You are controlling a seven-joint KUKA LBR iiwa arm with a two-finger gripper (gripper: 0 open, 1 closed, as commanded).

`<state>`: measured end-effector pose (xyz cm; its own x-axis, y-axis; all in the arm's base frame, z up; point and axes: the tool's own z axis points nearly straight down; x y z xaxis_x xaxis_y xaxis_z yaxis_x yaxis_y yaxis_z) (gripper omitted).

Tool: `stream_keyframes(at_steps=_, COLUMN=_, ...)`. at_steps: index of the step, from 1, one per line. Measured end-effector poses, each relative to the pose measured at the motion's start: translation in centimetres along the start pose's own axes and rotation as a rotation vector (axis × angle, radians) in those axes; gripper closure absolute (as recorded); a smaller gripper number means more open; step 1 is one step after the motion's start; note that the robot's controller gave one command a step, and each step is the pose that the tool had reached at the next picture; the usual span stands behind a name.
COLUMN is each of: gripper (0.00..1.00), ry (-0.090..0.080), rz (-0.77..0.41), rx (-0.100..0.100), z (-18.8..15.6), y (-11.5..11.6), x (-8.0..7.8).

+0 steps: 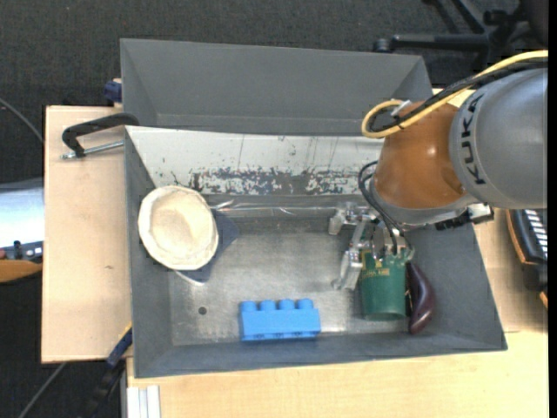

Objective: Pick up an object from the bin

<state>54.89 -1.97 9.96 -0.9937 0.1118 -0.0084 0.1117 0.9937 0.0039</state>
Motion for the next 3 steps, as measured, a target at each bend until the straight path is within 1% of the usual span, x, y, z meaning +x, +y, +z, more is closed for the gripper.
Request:
stream_keyframes(at_steps=1, gripper=0.00, ry=0.004, rz=-0.021, rx=-0.001, z=0.8, y=-3.7, x=0.2)
stream_keyframes(at_steps=2, gripper=1.00, ry=-0.006, rz=0.120, rx=-0.002, z=2.9, y=-2.0, x=-3.4)
stream_keyframes(at_steps=3, gripper=1.00, ry=-0.006, rz=0.120, rx=-0.002, z=2.9, y=-2.0, x=-3.4)
